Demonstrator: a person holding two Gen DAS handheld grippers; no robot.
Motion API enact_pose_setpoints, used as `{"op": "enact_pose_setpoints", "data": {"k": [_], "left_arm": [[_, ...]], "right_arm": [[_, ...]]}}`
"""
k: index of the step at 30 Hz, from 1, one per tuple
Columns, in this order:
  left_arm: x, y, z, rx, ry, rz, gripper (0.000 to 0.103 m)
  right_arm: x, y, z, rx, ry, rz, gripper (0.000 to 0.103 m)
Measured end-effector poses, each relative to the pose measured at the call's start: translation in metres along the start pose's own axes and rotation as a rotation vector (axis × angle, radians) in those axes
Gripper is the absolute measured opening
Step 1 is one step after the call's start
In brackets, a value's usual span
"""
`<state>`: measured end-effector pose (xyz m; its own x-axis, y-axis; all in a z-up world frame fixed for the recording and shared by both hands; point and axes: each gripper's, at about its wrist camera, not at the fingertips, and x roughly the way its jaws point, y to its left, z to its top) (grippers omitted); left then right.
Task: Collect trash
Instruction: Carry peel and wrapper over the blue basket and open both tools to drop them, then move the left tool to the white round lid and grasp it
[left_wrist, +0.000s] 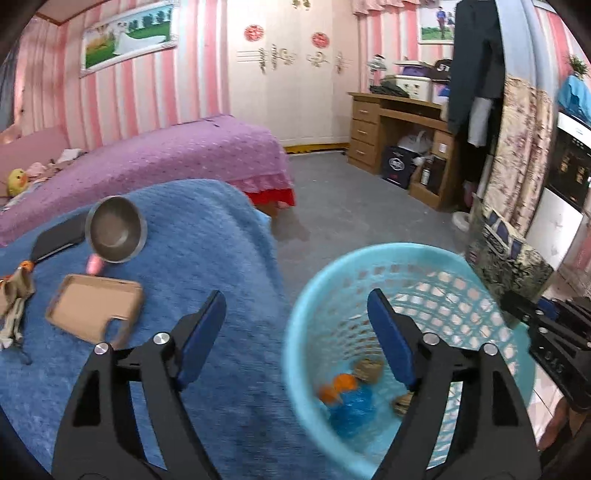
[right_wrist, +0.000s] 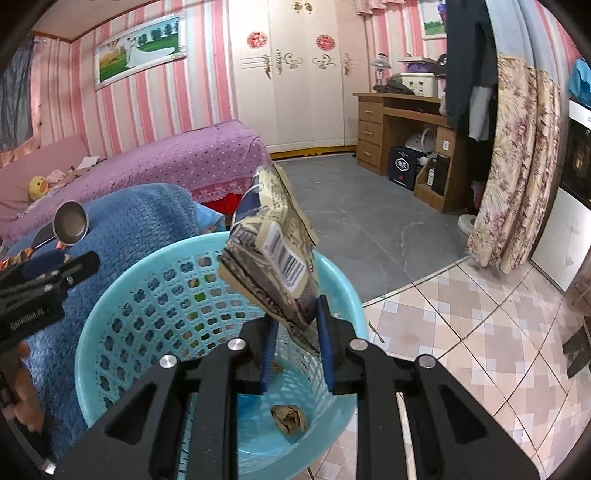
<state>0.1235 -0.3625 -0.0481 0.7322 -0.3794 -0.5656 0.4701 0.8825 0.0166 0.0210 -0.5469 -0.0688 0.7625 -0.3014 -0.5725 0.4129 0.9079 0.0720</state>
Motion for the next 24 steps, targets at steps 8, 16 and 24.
{"op": "enact_pose_setpoints", "data": {"k": [8, 16, 24], "left_arm": [[-0.016, 0.040, -0.002, -0.036, -0.014, 0.084, 0.087], [-0.040, 0.075, -0.009, -0.048, -0.026, 0.140, 0.092], [-0.072, 0.124, -0.019, -0.082, -0.036, 0.195, 0.095]], "right_arm": [[0.000, 0.018, 0.002, -0.042, 0.000, 0.017, 0.021], [-0.008, 0.033, 0.000, -0.045, -0.047, -0.038, 0.085], [-0.014, 0.056, 0.003, -0.042, -0.066, -0.032, 0.090]]}}
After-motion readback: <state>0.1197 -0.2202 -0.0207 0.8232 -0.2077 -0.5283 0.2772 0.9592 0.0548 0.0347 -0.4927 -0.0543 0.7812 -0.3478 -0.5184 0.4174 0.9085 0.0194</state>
